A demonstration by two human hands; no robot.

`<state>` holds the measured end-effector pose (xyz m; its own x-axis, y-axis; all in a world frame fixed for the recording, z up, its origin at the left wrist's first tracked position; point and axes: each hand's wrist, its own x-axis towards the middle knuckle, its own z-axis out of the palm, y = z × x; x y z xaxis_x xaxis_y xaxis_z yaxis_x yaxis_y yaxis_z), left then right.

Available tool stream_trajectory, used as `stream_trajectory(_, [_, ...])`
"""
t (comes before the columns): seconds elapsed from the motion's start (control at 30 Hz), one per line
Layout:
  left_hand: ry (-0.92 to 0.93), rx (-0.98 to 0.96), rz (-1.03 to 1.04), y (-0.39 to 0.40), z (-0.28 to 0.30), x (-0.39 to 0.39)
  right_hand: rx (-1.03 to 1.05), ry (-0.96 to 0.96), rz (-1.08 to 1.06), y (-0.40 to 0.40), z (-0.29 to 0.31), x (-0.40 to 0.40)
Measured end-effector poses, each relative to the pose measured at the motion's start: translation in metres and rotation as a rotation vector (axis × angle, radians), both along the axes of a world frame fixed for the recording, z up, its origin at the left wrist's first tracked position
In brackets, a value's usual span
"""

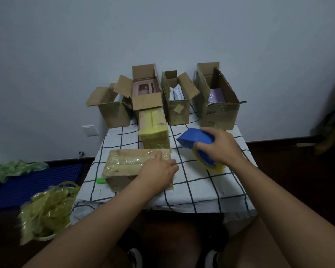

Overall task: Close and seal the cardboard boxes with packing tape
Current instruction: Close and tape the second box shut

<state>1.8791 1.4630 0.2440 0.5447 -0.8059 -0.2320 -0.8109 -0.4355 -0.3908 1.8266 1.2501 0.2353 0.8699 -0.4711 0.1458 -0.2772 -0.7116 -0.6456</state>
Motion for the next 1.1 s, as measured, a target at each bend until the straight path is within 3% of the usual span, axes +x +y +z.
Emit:
stream_trajectory(0.2, [-0.056,0.053,0.02,0.001,0.009,-0.009,0.219,-0.098,-0.087,-0.01,-0.02,-0.01])
stream_trajectory(0.5, [-0.145,-0.044,-0.033,-0.019,0.032,-0.04,0.294,-0.161,-0.134,-0.008,-0.02,-0.016])
stream_trajectory(0.67, [-0.054,-0.043,-0.081,-0.032,-0.004,-0.041,0.372,-0.224,-0.174,-0.011,-0.021,-0.022])
stream_trajectory(0.87, [0.159,-0.403,0.079,-0.023,-0.025,-0.039,0.423,-0.251,-0.185,-0.014,-0.023,-0.027])
stream_trajectory(1.0, [0.05,-0.414,0.161,0.007,-0.027,-0.022,0.395,-0.24,-0.19,-0.012,-0.026,-0.025])
stream_trajectory(1.1, [0.108,-0.383,0.198,0.021,-0.03,-0.014,0.359,-0.219,-0.195,-0.008,-0.026,-0.021])
